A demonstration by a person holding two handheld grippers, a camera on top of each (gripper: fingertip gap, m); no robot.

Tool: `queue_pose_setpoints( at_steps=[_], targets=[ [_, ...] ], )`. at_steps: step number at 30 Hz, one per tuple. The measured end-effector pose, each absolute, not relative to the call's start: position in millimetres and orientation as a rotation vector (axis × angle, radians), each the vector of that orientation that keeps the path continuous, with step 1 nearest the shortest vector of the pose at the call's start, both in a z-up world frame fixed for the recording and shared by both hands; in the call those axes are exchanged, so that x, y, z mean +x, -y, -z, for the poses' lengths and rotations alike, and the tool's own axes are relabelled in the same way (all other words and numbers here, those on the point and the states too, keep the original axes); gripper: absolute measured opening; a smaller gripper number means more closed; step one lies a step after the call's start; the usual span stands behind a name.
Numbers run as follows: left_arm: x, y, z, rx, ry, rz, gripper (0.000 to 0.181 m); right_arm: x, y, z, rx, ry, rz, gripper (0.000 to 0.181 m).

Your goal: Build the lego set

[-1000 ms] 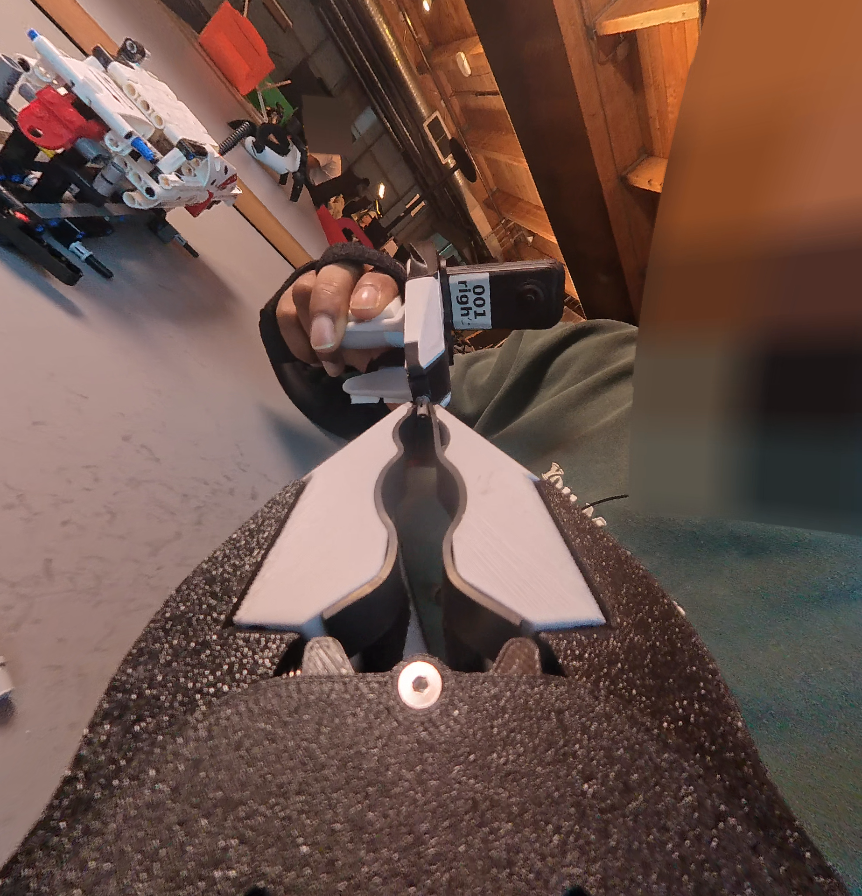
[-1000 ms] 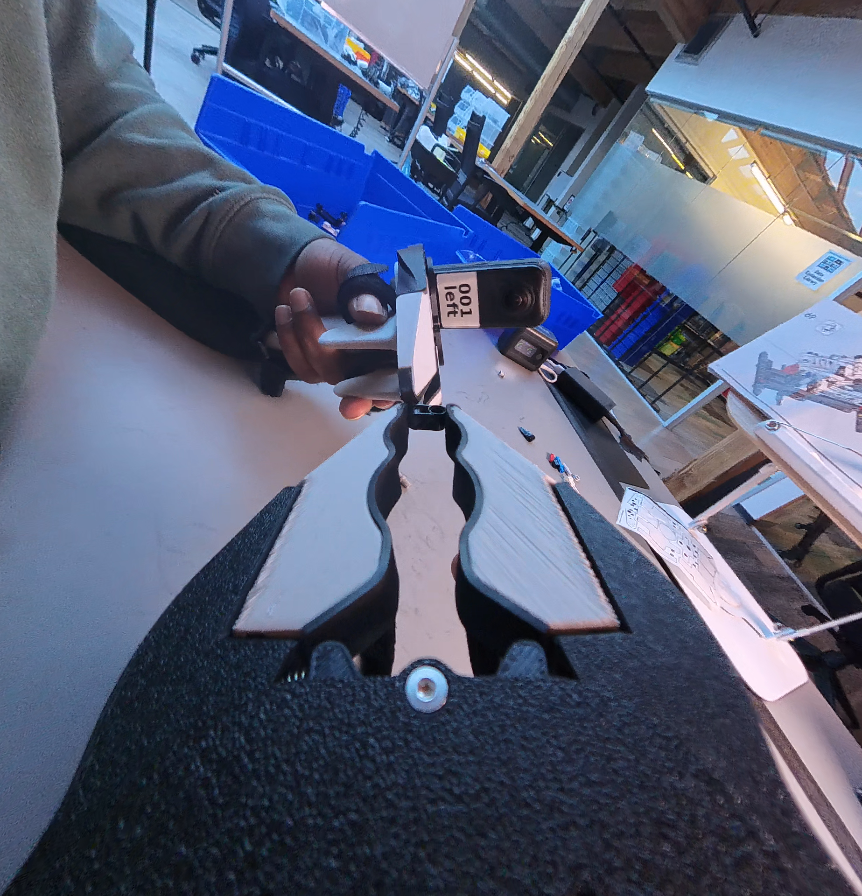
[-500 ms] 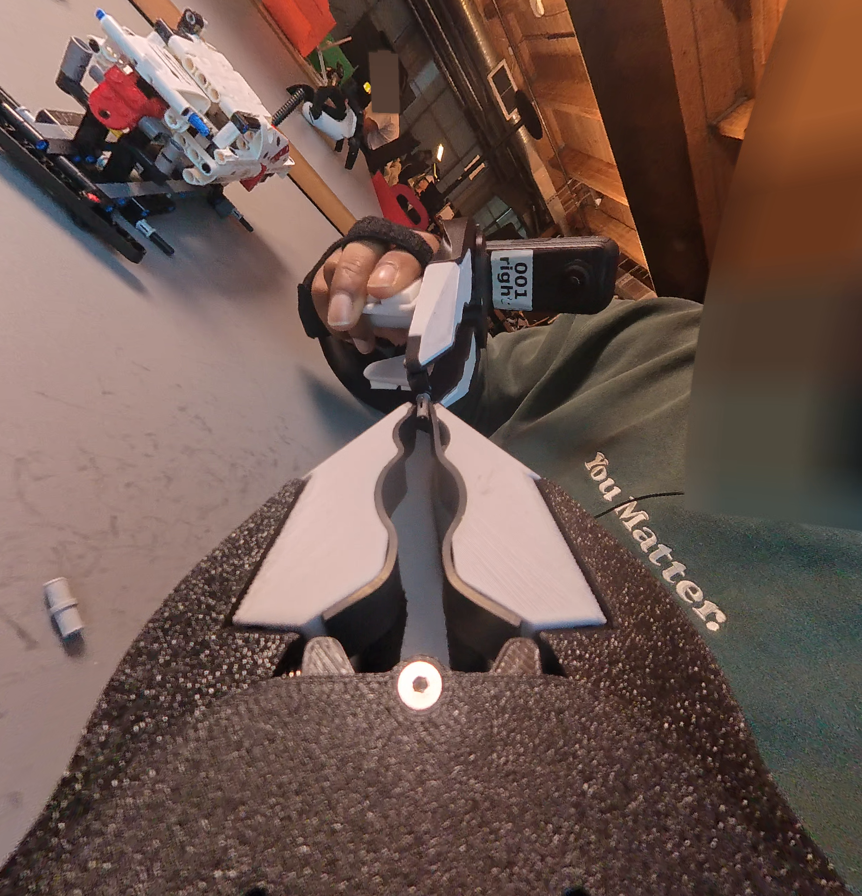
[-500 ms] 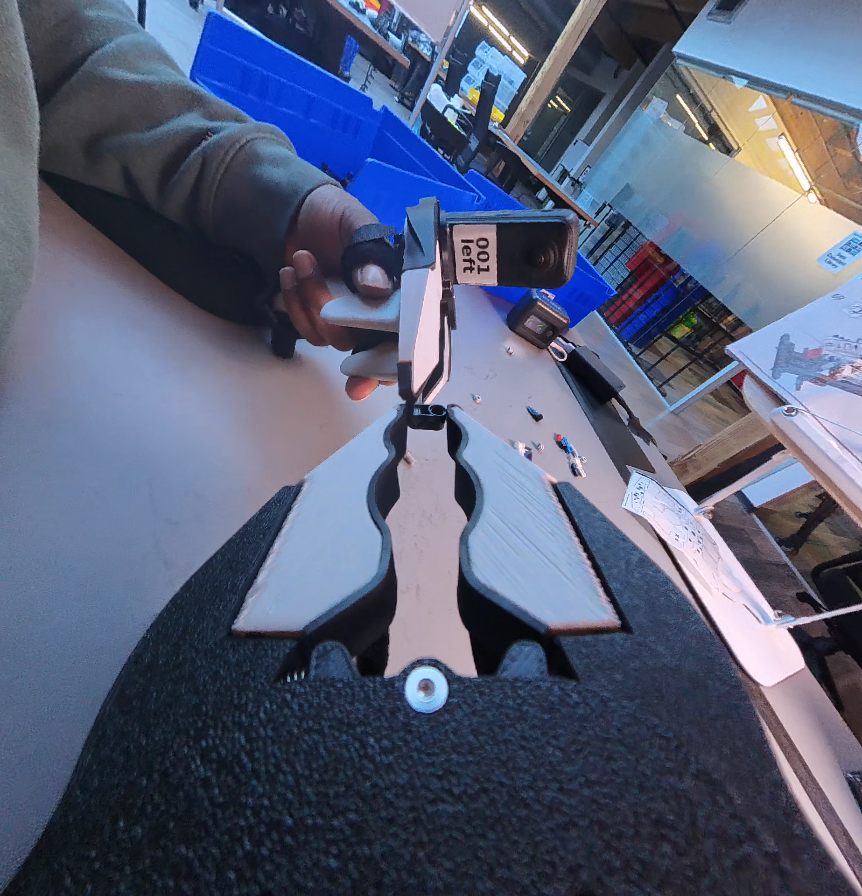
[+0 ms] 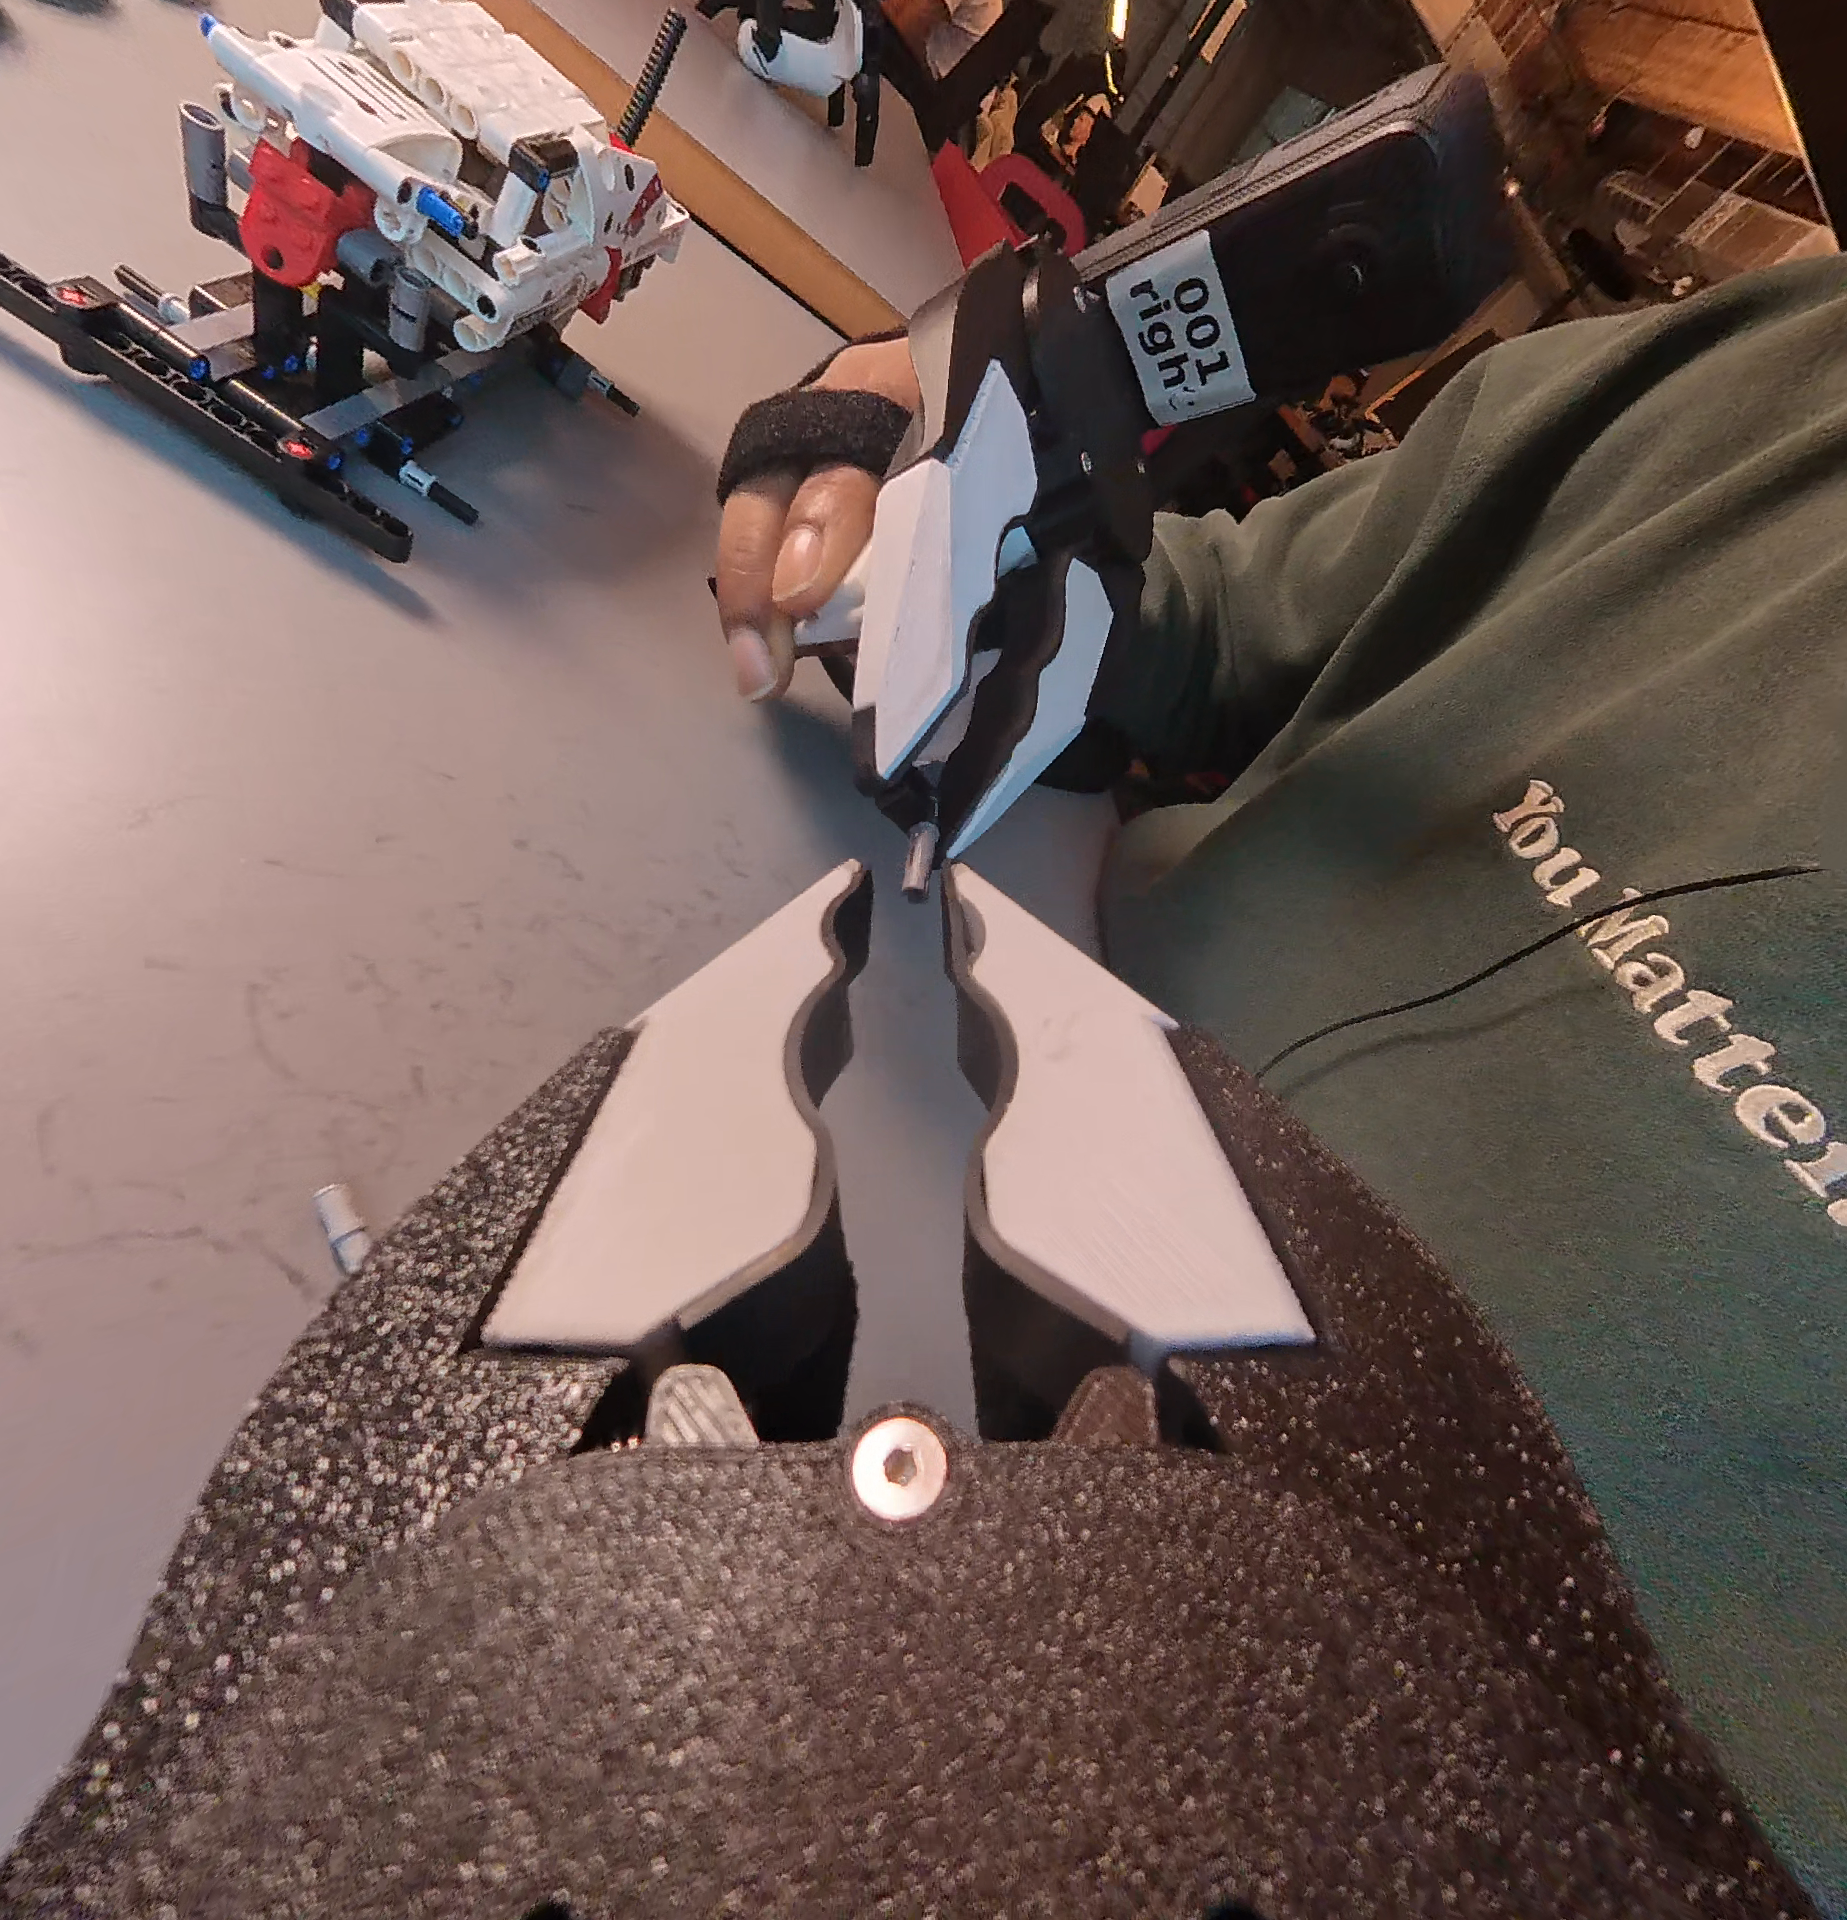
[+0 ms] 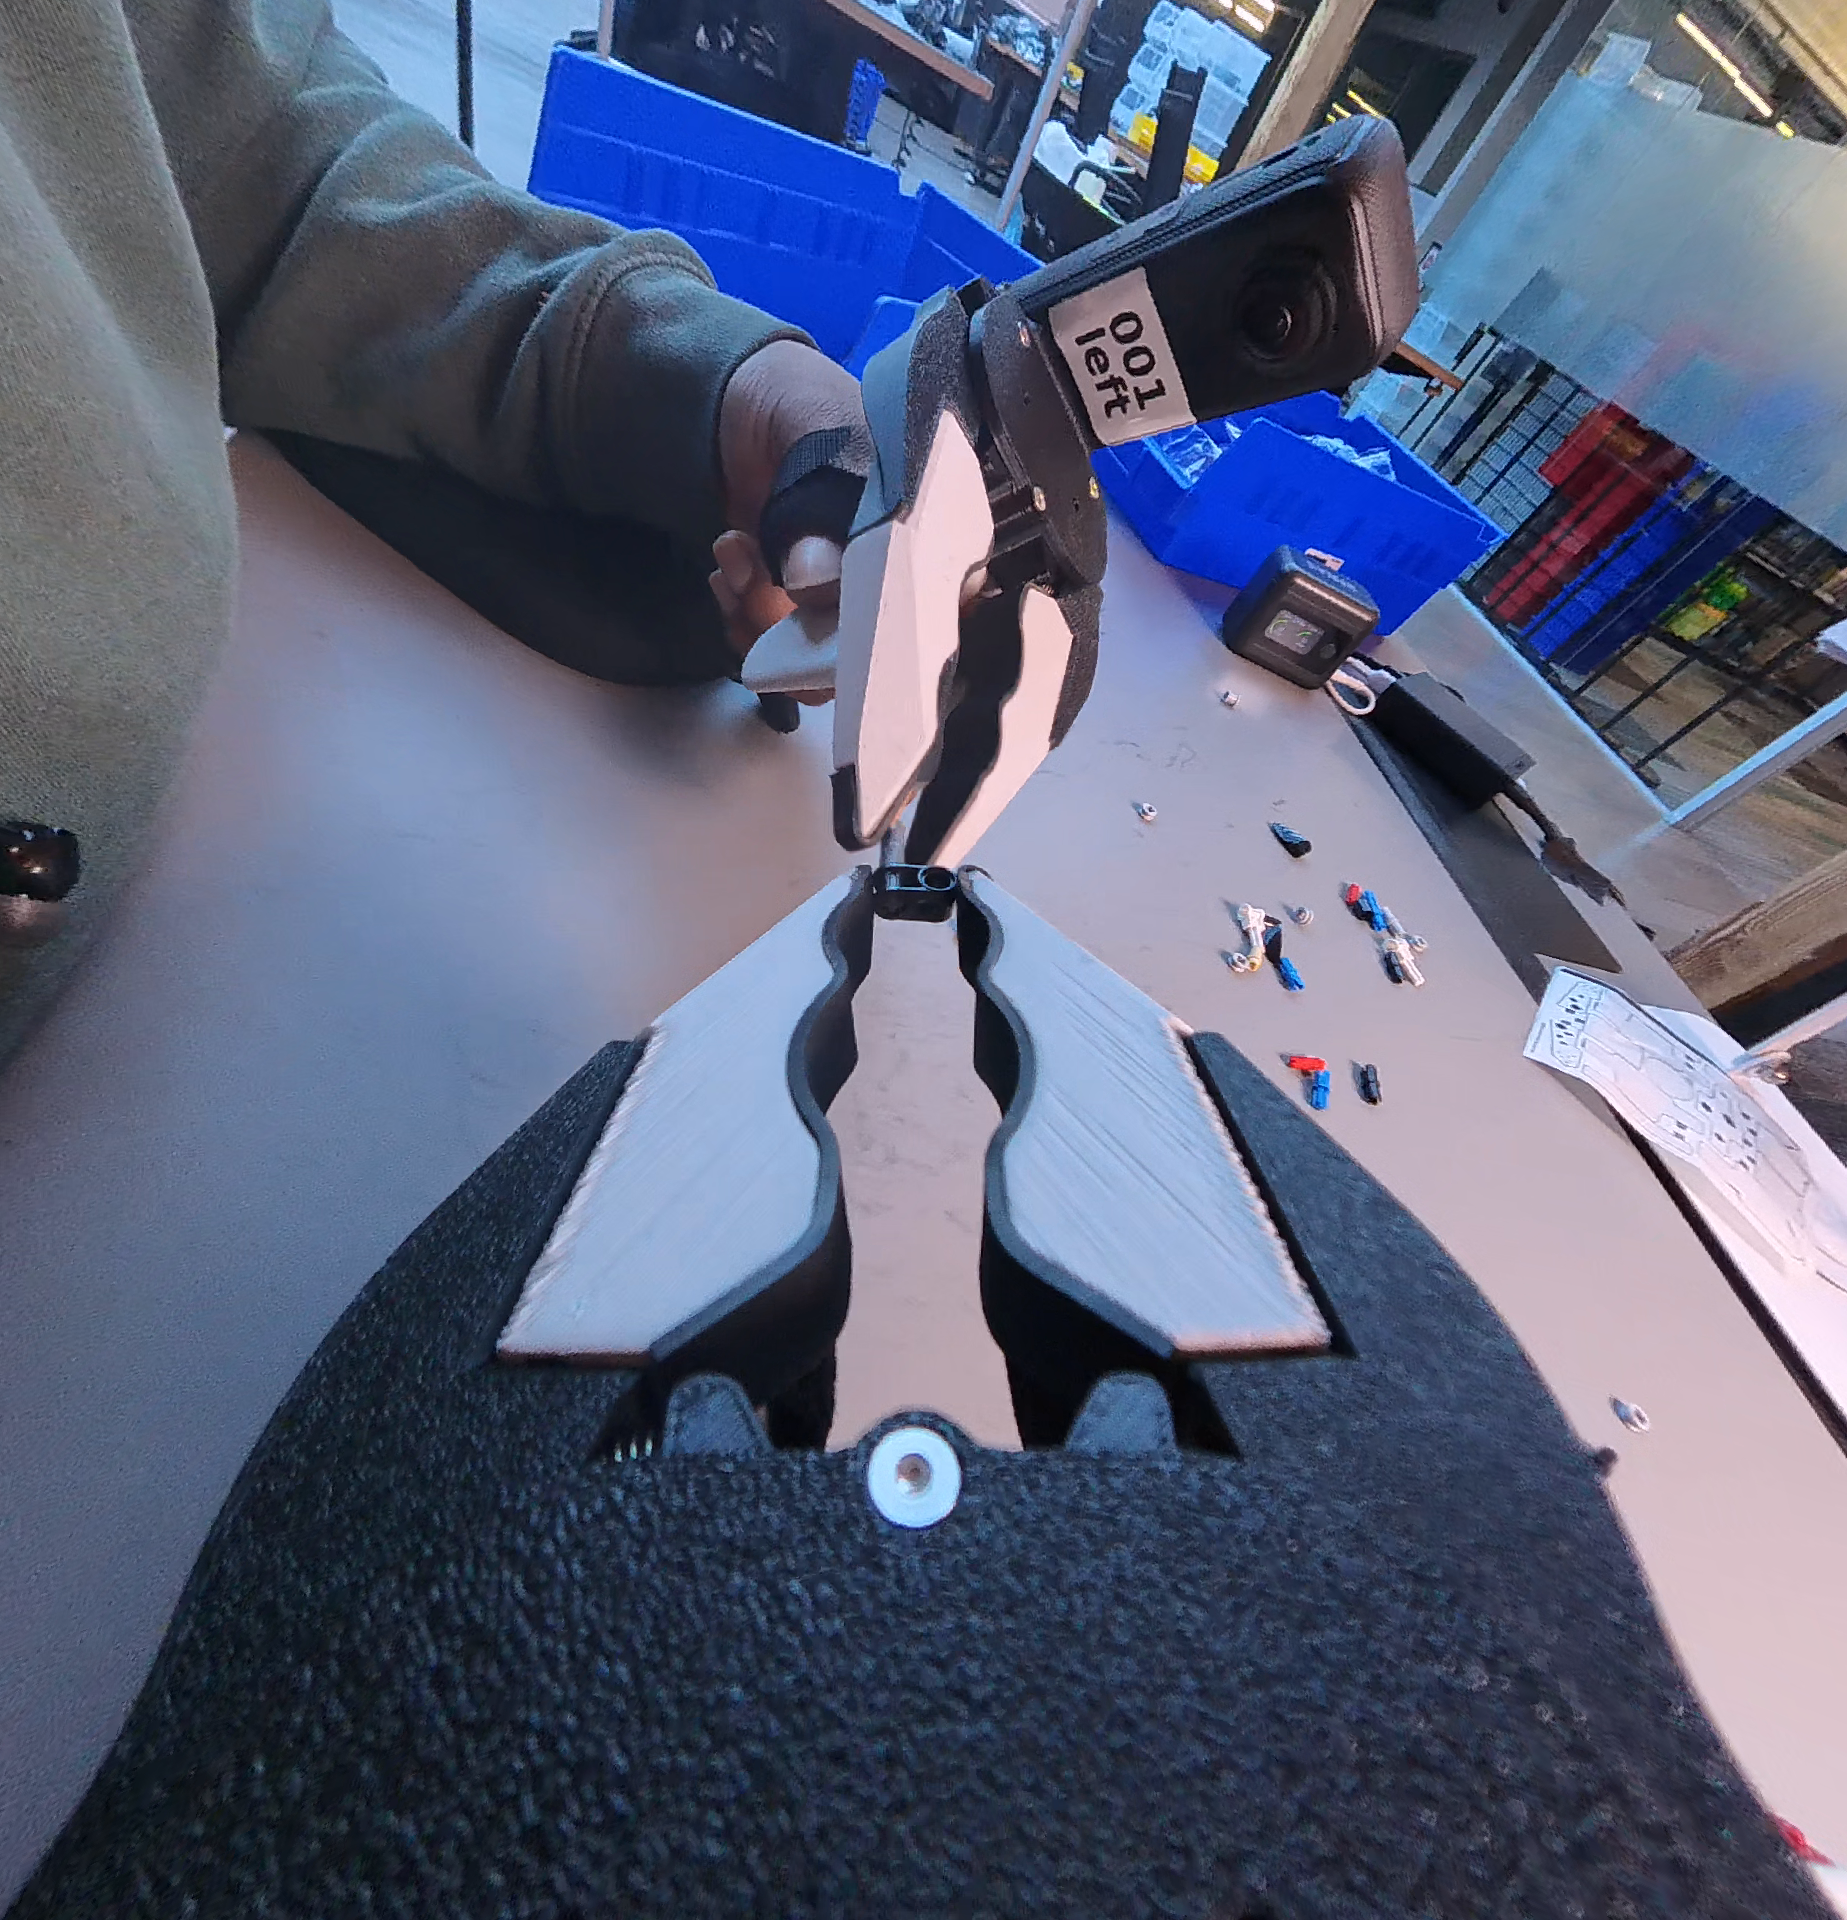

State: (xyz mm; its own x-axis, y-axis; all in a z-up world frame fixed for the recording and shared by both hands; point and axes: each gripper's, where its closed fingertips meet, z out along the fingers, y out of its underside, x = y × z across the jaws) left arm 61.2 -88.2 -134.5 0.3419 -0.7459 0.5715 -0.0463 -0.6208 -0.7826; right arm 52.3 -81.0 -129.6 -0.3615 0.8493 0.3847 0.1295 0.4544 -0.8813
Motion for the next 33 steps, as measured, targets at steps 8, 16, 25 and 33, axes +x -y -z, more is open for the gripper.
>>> queue_pose_setpoints(
  at_steps=[8,16,25,33],
  targets=[
    [62.2,93.6,149.5,-2.027,-0.752,1.247,0.004,52.0,84.2,146.5,-0.85,1.869,-0.939,0.015],
    [55.9,98.2,207.1,-2.312,-0.921,0.907,0.005,51.0,86.1,207.2,-0.976,2.195,-0.717,0.015],
    [35.3,84.6,204.2,-2.251,-0.953,0.736,0.017,50.7,85.3,213.1,-1.203,2.406,-0.806,0.015],
    [-19.1,38.9,158.4,-2.0,-0.681,0.469,0.043,53.7,89.1,213.0,-1.253,2.432,-0.861,0.025]
  ],
)
